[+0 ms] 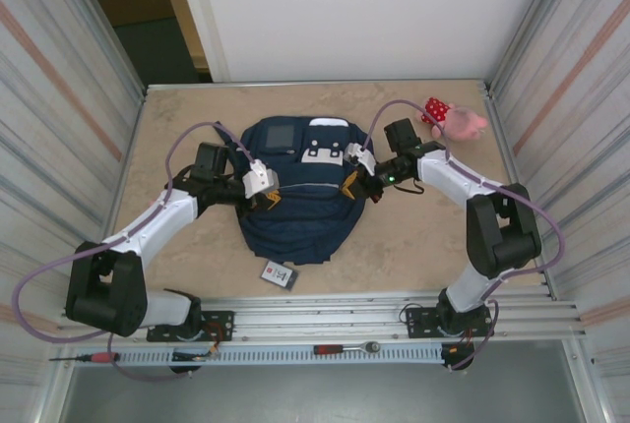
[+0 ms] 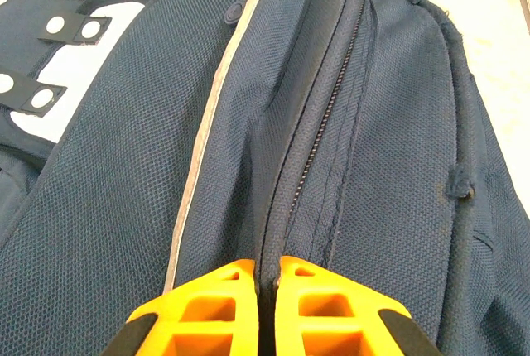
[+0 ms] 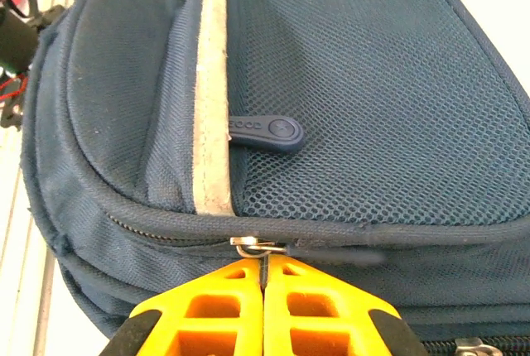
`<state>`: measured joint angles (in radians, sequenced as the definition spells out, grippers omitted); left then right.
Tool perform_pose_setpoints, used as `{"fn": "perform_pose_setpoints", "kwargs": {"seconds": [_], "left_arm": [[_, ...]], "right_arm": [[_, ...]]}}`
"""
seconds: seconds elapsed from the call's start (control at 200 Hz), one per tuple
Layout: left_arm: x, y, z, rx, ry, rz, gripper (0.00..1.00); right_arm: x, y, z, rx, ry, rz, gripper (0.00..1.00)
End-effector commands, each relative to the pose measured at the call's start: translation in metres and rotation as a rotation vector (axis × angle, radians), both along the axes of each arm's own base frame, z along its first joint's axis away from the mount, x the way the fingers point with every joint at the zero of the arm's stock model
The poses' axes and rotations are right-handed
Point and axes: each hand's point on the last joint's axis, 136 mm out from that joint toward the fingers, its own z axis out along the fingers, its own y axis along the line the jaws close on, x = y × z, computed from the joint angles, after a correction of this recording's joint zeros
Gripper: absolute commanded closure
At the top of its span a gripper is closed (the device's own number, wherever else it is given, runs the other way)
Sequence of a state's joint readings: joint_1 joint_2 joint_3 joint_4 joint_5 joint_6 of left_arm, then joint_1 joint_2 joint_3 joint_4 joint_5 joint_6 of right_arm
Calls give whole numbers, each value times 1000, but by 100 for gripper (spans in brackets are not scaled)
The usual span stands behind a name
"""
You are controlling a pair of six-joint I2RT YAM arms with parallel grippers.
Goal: Pack the student bag
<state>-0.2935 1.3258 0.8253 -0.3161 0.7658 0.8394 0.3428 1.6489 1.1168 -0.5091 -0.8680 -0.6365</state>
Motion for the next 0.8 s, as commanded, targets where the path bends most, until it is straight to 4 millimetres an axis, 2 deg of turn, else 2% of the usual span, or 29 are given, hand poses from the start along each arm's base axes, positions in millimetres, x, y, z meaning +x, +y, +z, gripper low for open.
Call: {"fn": "perform_pose_setpoints", "kwargs": {"seconds": [0.0,0.351,0.421,0.456,0.491,0.521,0.646,0.797], "left_arm": [[9,-7,28,-61,-85,-14,98],[9,-8,30,-67,-78,-13,98],[9,-7,30,-66,-81,-12,98],[9,-7,30,-66,-83,-13,98],[8,-7,30,-65,-85,-15,98],[8,-7,30,-65,-88,-17,98],[7,-8,32,-76,-92,-21,98],[6,-10,33,-95,-87,-22,98]], "right_arm": [[-10,10,28,55,71,-19,100],[-8,13,53,100,214,-77,100],[-7,9,50,61,190,-84,100],[-5,4,44,27,163,-94,88],[-4,0,39,-1,128,-94,69],[-1,-4,34,-19,97,-99,61],[14,-14,17,-60,4,-122,51],[16,-11,-3,-109,-70,-49,47]]}}
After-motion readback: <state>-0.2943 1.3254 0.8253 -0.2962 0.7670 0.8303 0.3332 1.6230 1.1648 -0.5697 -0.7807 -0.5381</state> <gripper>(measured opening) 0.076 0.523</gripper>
